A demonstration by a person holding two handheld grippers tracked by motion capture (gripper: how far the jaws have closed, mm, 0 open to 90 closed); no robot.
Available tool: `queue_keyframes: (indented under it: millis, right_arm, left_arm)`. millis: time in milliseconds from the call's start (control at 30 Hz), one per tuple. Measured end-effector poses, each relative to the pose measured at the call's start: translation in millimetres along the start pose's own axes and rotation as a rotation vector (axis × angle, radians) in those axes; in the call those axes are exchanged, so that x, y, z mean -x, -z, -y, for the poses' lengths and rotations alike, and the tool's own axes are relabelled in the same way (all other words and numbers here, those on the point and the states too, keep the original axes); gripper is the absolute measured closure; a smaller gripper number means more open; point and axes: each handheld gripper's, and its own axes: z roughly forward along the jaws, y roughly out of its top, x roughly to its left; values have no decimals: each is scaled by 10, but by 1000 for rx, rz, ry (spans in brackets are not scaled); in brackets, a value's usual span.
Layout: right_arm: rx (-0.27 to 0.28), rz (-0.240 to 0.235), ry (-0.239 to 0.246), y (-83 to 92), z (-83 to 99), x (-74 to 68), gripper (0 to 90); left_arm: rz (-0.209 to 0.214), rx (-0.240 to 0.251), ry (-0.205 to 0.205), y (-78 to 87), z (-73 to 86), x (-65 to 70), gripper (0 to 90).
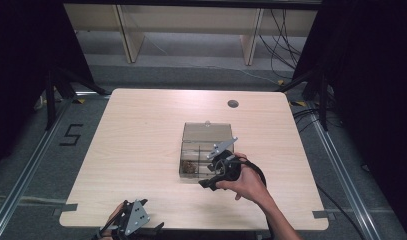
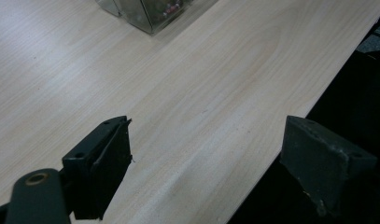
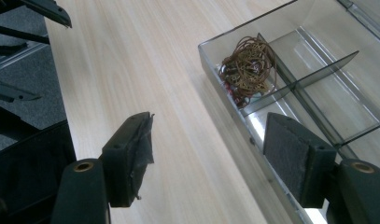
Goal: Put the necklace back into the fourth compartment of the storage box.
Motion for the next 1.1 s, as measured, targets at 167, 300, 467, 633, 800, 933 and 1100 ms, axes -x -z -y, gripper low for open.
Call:
queue_keyframes:
  millis: [167, 300, 467, 633, 800, 933, 1100]
  right_arm:
    - [-7, 5, 2, 13, 71, -17, 320]
    - [-5, 5, -5, 10, 113, -26, 306]
    - [1, 1, 5, 6, 161, -38, 287]
    - [2, 6, -11, -1, 197, -60, 284]
    - [17, -1, -3, 3, 239, -71, 282]
    - [15, 4, -4, 8, 276, -77, 282]
    - [15, 11, 0, 14, 351, -89, 281]
  left_arm:
    - [16, -18, -23, 16, -4, -23, 156]
    - [3, -15, -31, 27, -8, -29, 156]
    - [9, -12, -23, 27, -8, -24, 156]
    - [4, -4, -20, 31, -9, -20, 156]
    - [15, -9, -19, 32, -11, -19, 156]
    - [10, -9, -36, 34, -11, -23, 156]
    - [9, 5, -30, 30, -8, -22, 156]
